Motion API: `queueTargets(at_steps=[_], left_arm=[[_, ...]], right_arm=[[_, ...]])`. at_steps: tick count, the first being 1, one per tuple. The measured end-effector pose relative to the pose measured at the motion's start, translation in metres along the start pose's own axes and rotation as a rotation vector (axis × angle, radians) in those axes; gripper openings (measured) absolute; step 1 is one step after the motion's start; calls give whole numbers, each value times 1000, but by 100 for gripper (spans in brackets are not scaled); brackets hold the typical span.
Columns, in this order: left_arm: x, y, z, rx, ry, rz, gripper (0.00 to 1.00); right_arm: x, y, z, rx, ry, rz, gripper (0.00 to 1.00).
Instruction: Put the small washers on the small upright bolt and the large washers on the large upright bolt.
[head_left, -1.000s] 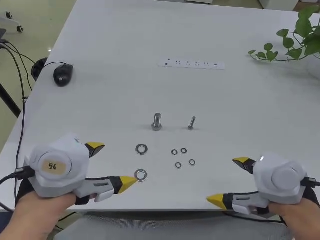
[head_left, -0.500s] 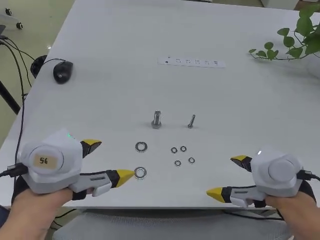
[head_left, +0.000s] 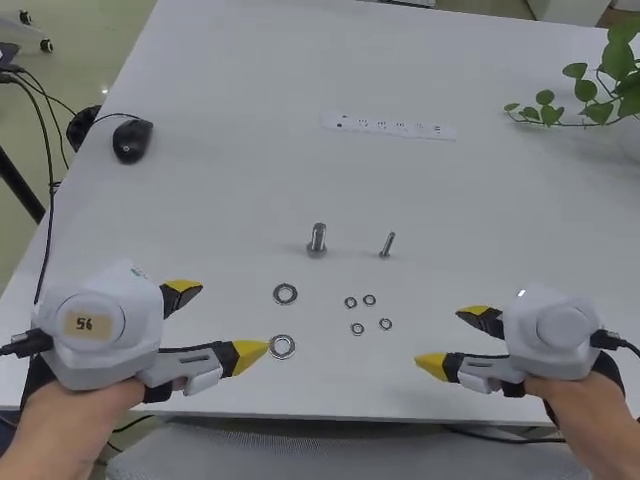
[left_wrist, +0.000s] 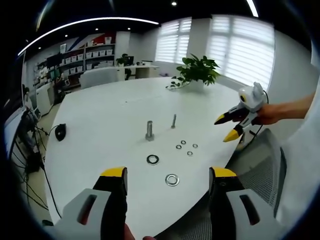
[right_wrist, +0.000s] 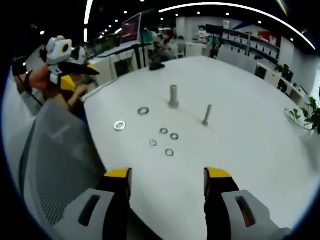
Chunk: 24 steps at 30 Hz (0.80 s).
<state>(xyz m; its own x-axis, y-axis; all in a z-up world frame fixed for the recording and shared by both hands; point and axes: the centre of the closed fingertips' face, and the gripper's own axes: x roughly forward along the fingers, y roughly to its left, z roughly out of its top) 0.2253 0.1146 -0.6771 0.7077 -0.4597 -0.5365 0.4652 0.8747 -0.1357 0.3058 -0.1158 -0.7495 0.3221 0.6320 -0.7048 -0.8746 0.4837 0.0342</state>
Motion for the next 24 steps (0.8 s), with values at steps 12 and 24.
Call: queueTargets(at_steps=[12,24], left_arm=[[-6,5,-1,-14,-8,22,65],[-10,6,-4,-20,-3,35,65]], right_arm=[[18,-13,16,-9,2,23,56],[48,-13,16,-77,93,94,43]])
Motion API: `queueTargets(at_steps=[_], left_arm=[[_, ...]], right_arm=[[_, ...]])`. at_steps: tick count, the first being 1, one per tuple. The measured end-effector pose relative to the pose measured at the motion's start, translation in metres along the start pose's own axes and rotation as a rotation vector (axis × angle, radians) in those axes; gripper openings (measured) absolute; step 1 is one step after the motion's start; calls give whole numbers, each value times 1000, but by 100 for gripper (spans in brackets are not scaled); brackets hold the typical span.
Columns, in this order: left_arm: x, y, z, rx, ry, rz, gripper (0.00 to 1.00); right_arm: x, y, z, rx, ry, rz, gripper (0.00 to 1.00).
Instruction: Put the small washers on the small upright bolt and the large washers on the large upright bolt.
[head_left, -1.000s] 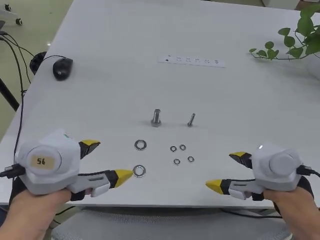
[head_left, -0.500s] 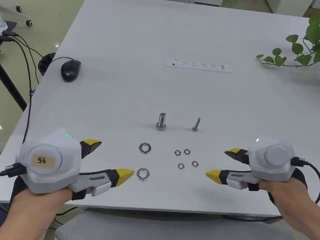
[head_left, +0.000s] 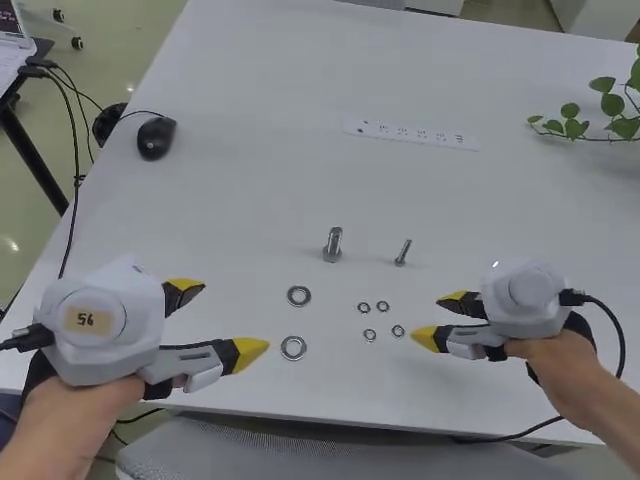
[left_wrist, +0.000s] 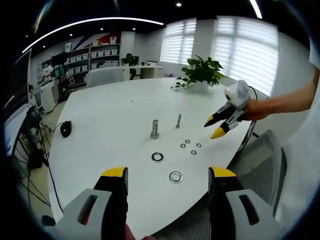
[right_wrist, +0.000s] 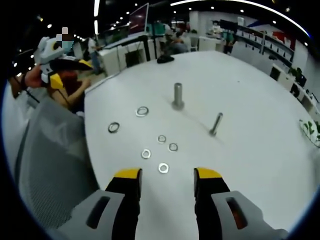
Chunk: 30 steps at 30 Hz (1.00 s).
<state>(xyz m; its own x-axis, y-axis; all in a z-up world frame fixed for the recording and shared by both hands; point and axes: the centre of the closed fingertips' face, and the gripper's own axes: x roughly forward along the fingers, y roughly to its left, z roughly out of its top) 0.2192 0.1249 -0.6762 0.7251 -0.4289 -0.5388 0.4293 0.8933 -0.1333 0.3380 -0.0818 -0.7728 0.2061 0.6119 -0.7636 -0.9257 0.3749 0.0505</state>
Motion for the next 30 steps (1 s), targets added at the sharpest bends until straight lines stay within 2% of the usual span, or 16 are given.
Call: queueTargets(at_steps=[7,15,19,22,23,30], left_arm=[[-1,-2,-1,1,4,2,64],[-2,-2,-2,-10,4,9,63],[-1,-3,-2,-22,-1,2,64],[0,-4,-3,-20,3,-1,64],[0,-4,-3,-21,4,-1,64],[1,-3,-2,-25,3,3,63]], right_arm=[[21,3,-11,-92,100,45,33],[35,5,-16,-158,146,78,23],[43,6,-21,-195,191,98,23],[47,8,-25,-265,239,115,23],[47,8,-22,-289,231,118,22],[49,10,-23,-336,268,134,19]])
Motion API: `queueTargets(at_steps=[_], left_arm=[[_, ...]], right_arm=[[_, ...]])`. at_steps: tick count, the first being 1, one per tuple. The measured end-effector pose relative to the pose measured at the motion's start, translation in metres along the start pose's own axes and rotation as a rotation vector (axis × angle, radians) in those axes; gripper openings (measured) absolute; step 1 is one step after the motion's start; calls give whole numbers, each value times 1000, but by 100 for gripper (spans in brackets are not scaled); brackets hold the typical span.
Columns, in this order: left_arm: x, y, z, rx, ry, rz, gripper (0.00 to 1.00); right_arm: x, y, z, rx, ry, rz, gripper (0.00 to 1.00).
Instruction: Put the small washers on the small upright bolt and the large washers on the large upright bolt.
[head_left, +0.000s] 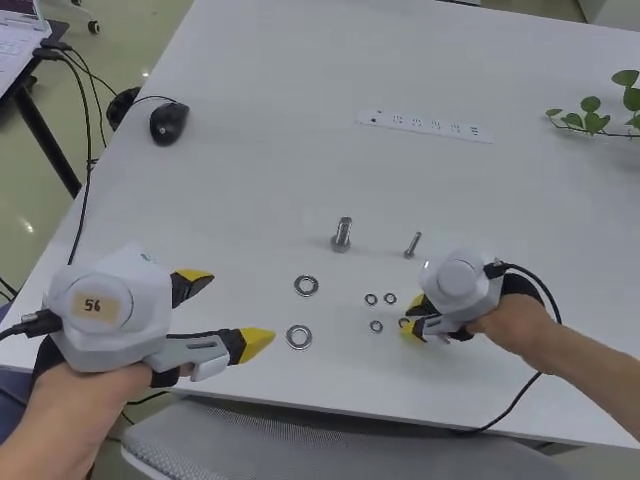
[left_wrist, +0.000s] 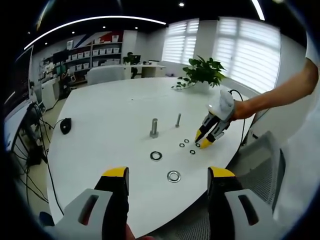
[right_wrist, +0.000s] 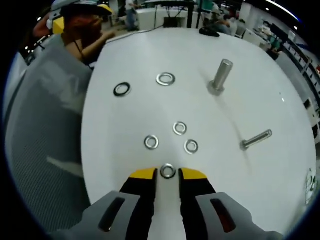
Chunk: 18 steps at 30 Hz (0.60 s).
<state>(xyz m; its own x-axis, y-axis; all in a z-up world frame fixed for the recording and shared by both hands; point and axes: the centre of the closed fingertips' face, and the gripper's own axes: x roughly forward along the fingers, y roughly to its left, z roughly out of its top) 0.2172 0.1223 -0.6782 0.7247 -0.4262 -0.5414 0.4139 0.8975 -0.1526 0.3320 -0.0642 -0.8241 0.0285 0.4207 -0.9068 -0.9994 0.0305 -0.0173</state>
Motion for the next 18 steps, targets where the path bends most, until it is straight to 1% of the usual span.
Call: queueTargets(at_steps=[5,11,14,17,18], left_arm=[[1,-1,0,4,3,-1,63],[1,-1,-1,6,5,-1,62],[1,0,0,8,3,1,62],[2,1,1,4,-3,2,61],[2,1,1,4,-4,2,61]], right_arm=[[0,-1,0,-1,15,6,19],[0,0,0,-48,85,14,19],[0,1,-2,-73,113,14,15],[1,0,-3,-70,117,5,15],[1,0,-3,-45,115,-3,15]])
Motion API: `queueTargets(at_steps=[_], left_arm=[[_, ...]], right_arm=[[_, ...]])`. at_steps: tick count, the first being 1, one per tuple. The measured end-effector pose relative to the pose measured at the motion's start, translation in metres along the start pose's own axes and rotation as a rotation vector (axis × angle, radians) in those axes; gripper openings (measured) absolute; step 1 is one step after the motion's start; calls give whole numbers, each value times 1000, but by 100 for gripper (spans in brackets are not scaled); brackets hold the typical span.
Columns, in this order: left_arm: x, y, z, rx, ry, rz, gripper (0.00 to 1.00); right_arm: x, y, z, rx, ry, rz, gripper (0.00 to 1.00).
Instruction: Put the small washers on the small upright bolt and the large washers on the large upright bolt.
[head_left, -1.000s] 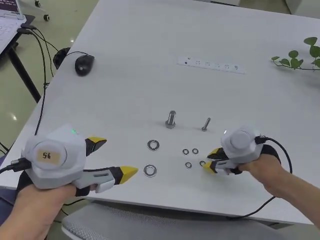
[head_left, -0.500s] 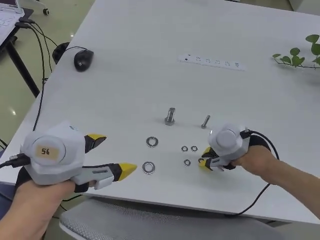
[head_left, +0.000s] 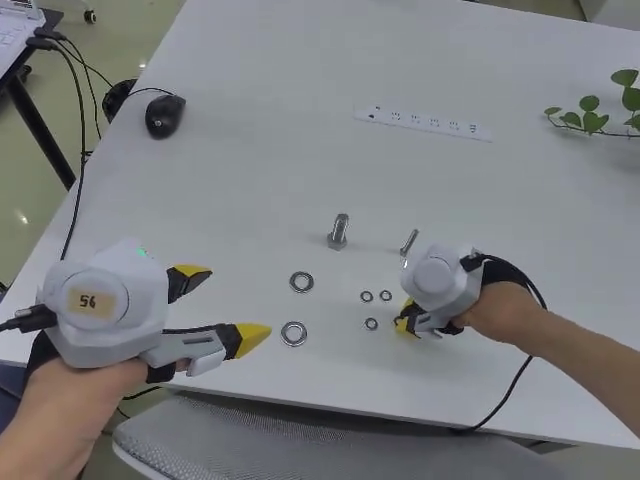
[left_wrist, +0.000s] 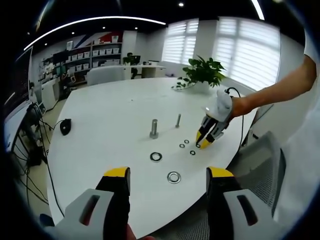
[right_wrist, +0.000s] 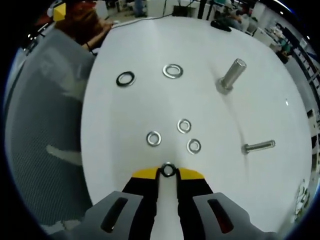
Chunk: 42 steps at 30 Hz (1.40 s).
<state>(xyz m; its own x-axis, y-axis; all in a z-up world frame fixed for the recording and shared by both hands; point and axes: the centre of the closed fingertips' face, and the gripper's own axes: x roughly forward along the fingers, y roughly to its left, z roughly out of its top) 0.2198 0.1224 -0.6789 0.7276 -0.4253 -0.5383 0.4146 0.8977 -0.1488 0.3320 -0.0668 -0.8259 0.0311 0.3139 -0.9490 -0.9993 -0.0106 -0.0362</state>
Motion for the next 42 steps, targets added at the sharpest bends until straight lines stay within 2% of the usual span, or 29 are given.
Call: queueTargets(at_steps=[5,11,21,24,28,32,40,42], left_arm=[[0,-1,1,4,-4,-1,60],[-2,1,-1,-2,-4,5,59],[-2,1,0,-4,-5,7,59],[-2,1,1,-4,-5,6,59],[-2,1,1,-7,-6,7,59],[-3,2,-1,-7,-3,9,59],[-5,6,-2,-15,-4,18,59],[-5,6,-2,-17,-5,19,59]], right_arm=[[-1,-2,-1,107,-46,-24,14],[-2,-2,-3,201,-93,-22,13],[-6,-4,-3,241,-113,-23,13],[-9,-8,-3,249,-118,-30,13],[-20,-18,-1,257,-126,-50,13],[-36,-34,3,240,-130,-76,13],[-69,-78,18,215,-153,-138,13],[-75,-84,24,219,-167,-144,13]])
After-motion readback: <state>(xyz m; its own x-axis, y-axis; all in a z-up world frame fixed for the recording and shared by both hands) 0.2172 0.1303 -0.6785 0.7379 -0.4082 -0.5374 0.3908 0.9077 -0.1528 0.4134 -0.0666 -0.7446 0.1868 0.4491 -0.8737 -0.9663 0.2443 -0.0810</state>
